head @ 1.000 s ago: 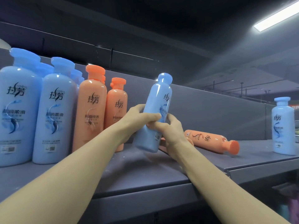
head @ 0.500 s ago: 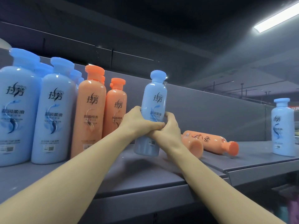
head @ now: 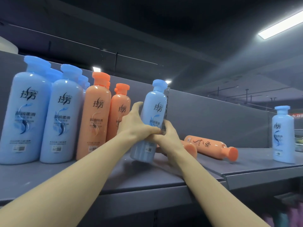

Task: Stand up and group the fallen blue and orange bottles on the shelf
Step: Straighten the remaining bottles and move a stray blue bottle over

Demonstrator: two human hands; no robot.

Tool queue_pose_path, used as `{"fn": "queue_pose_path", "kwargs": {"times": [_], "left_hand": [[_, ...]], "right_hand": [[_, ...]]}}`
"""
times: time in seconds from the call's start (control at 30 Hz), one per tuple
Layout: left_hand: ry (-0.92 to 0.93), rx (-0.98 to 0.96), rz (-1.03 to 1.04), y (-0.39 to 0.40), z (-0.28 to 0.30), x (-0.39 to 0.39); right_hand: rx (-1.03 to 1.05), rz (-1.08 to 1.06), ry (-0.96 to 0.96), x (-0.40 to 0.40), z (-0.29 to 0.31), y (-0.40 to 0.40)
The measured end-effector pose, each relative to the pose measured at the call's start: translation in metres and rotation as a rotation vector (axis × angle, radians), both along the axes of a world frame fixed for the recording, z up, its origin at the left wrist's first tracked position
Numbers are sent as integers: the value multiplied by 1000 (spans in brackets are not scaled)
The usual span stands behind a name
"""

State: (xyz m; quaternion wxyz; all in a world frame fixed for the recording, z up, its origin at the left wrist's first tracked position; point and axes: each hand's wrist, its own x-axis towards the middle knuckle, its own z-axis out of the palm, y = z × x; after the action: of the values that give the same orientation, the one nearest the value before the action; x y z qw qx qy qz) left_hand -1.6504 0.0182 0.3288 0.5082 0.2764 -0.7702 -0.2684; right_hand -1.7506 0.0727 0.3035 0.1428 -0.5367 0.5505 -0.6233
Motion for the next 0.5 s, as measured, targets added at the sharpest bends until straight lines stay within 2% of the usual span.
{"fn": "queue_pose_path", "kwargs": {"times": [0.23, 0.5], "left_hand": [[124, 6, -80, 17, 4, 12], [151, -31, -42, 25, 2, 64]], "right_hand": [[-113, -118, 52, 17, 12, 11], [-138, -78, 120, 65, 12, 18]]}}
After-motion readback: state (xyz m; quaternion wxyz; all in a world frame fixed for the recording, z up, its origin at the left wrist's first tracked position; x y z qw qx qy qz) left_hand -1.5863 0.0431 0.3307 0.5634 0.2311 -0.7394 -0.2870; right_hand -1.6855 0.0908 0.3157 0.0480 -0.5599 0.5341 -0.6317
